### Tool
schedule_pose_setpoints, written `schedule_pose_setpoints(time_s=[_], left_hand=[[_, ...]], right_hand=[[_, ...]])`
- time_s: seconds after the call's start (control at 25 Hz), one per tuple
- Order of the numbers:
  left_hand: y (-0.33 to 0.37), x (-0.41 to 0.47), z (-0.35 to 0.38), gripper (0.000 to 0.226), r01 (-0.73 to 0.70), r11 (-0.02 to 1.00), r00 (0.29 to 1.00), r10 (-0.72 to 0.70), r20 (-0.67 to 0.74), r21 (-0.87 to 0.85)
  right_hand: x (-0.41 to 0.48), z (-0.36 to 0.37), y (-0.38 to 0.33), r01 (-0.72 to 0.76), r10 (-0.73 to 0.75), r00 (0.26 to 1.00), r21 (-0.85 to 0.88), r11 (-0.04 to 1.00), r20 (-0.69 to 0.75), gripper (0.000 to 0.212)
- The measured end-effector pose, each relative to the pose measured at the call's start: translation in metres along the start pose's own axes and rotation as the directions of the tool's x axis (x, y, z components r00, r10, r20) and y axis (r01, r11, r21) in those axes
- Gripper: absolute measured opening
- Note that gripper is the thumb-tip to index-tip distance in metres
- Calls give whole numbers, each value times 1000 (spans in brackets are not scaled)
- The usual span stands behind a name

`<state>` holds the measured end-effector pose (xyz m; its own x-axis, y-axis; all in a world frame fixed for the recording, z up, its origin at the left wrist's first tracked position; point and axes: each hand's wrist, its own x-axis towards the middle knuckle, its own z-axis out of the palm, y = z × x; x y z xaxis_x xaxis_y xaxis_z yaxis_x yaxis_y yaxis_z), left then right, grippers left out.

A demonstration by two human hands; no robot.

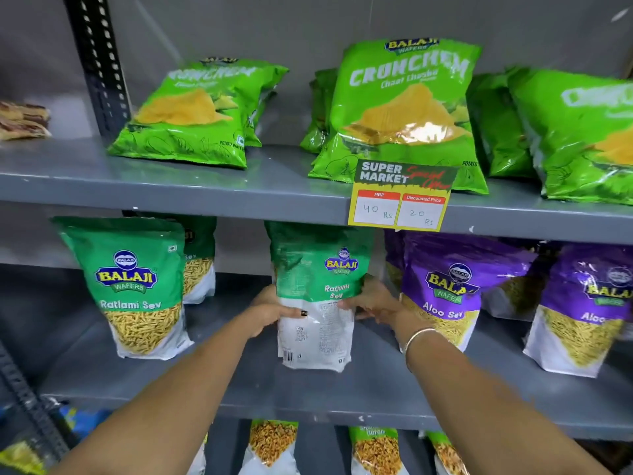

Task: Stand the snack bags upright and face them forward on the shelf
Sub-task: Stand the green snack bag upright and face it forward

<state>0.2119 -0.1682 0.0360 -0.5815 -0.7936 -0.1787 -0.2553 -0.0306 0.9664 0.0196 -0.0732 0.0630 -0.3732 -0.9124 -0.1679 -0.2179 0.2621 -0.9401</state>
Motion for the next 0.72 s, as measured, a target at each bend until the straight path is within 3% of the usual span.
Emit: schedule_pose_setpoints(time_s=[0.08,0.2,0.28,0.4,0.52,0.6,0.72], left_hand=[[-8,5,-3,75,-71,996,985,79,-152,58],[-21,4,-2,74,-48,984,949,98,-301,171],[-27,2,0,74,-50,981,938,110,-327,186],[-28,0,-10,73,-23,987,986,49,-160,157],[-27,-2,-30,59,153,982,983,-162,81,112],[-24,-2,-38,37,227,966,965,-240,102,121],[-23,-2,-40,32,235,954,960,-257,108,184]], right_hand=[[7,15,3,109,-106,989,28,994,-99,60],[17,33,17,142,-147,975,-44,989,-165,59],[23,39,26,148,-153,975,-44,988,-159,58],[27,38,33,128,-136,977,-59,990,-161,58],[27,36,37,-65,49,991,-130,989,-121,52],[25,39,40,-211,209,978,-111,971,-22,48],[23,42,42,-222,222,973,-1,975,64,23]])
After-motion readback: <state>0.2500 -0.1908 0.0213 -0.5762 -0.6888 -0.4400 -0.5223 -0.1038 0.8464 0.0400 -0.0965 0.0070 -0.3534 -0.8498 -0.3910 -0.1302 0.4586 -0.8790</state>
